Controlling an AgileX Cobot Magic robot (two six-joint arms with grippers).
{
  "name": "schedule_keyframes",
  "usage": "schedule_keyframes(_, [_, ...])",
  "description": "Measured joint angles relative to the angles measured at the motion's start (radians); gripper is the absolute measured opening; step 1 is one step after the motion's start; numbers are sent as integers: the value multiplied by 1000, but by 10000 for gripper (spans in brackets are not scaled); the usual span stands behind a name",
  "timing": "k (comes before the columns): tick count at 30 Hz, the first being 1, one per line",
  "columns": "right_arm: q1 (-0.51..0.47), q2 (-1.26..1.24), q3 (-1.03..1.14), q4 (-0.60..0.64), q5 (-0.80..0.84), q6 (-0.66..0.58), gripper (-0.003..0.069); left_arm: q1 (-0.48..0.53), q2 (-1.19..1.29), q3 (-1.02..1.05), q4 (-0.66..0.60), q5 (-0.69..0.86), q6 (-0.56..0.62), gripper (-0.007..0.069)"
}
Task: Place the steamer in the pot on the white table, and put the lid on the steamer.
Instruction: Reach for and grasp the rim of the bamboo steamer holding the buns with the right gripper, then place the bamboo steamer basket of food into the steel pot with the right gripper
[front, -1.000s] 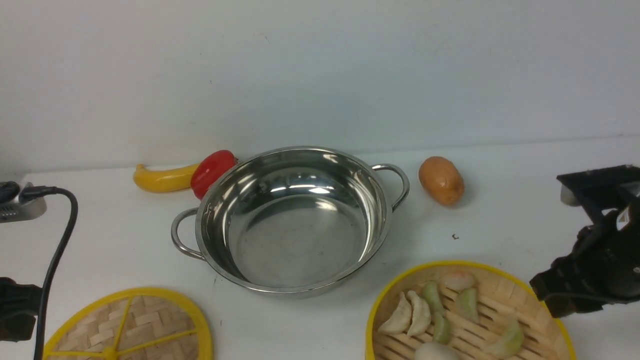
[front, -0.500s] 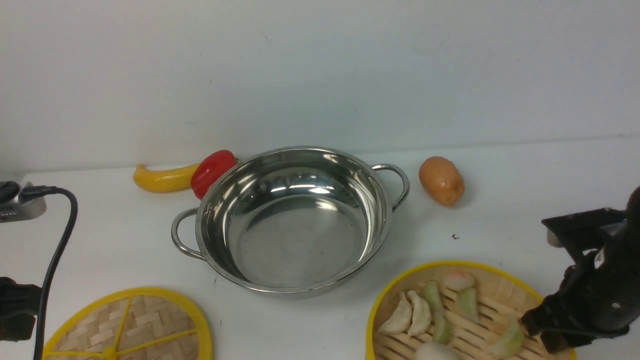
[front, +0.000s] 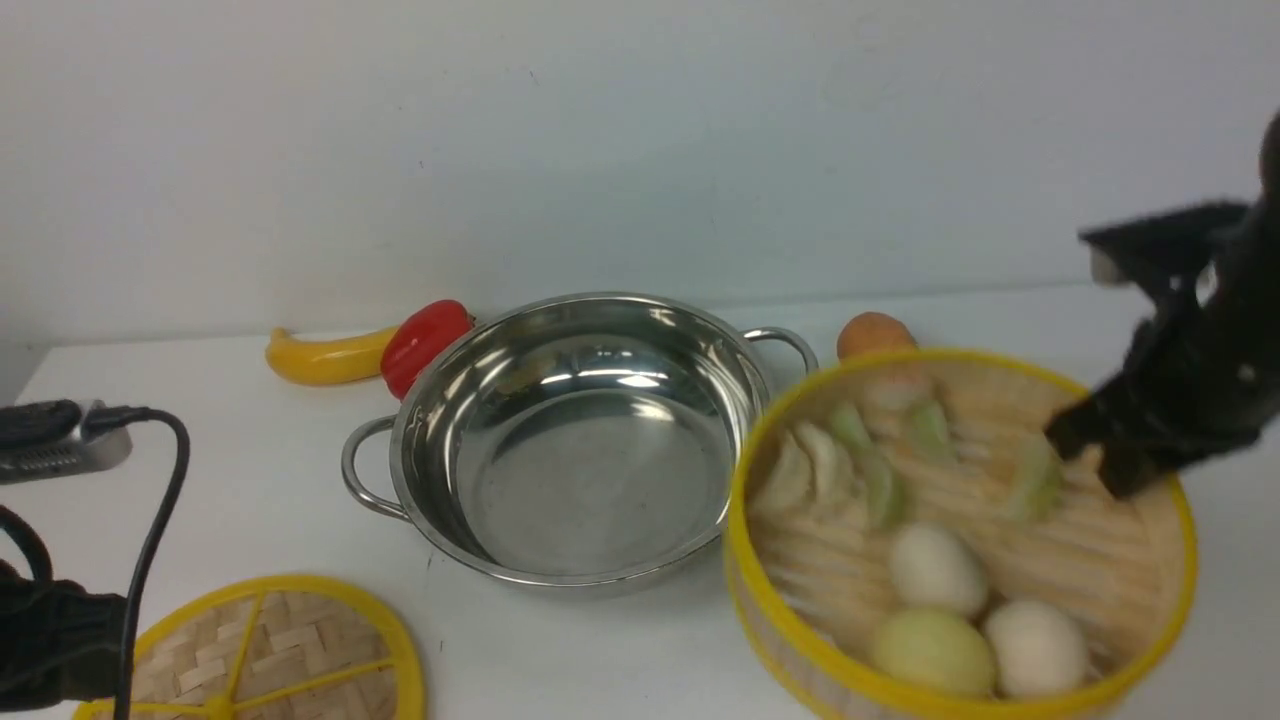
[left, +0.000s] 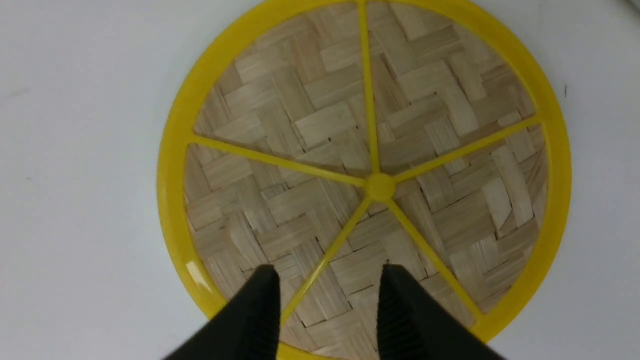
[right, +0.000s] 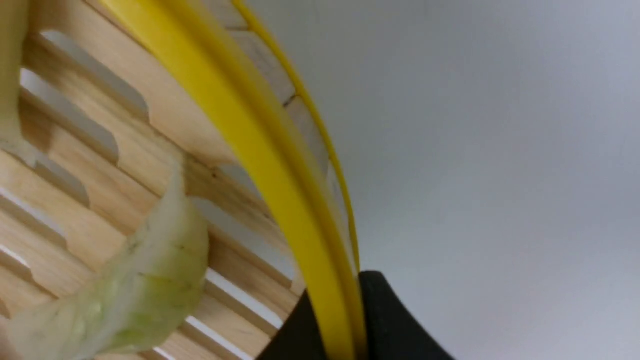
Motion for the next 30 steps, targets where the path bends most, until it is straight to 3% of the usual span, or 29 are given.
schedule_keyframes(6, [119,174,-415,43,8,-3,51,0,88,9,-105,-51,68,372])
schedule_keyframes(10, [170,320,-608,63,10,7,51,0,152,9,-162,-60,118,384])
schedule_keyframes(22, [191,533,-790,79,25,2,51,0,374,9,-223,-159,172,218])
schedule_keyframes(30, [191,545,-867,85,31,-2,51,1,432,3,-291,-159,259,237])
